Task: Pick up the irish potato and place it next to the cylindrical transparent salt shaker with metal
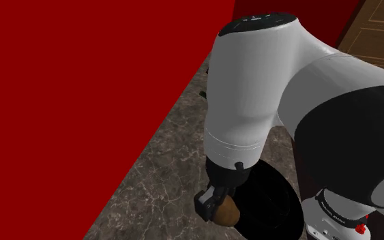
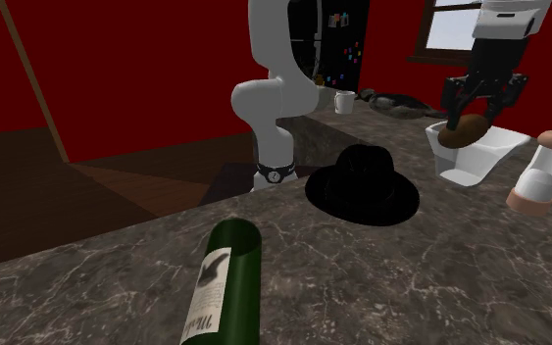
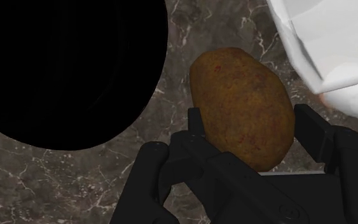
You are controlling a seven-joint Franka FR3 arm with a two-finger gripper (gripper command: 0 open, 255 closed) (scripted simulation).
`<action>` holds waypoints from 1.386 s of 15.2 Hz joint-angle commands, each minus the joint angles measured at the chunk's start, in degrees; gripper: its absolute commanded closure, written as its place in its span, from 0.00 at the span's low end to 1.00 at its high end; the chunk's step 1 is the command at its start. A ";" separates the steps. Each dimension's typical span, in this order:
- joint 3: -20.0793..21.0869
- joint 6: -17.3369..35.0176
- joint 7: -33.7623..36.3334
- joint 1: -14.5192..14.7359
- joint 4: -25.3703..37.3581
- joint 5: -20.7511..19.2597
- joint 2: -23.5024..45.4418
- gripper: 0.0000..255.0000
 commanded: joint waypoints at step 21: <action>3.66 18.28 0.15 -0.18 -11.48 -0.83 7.26 1.00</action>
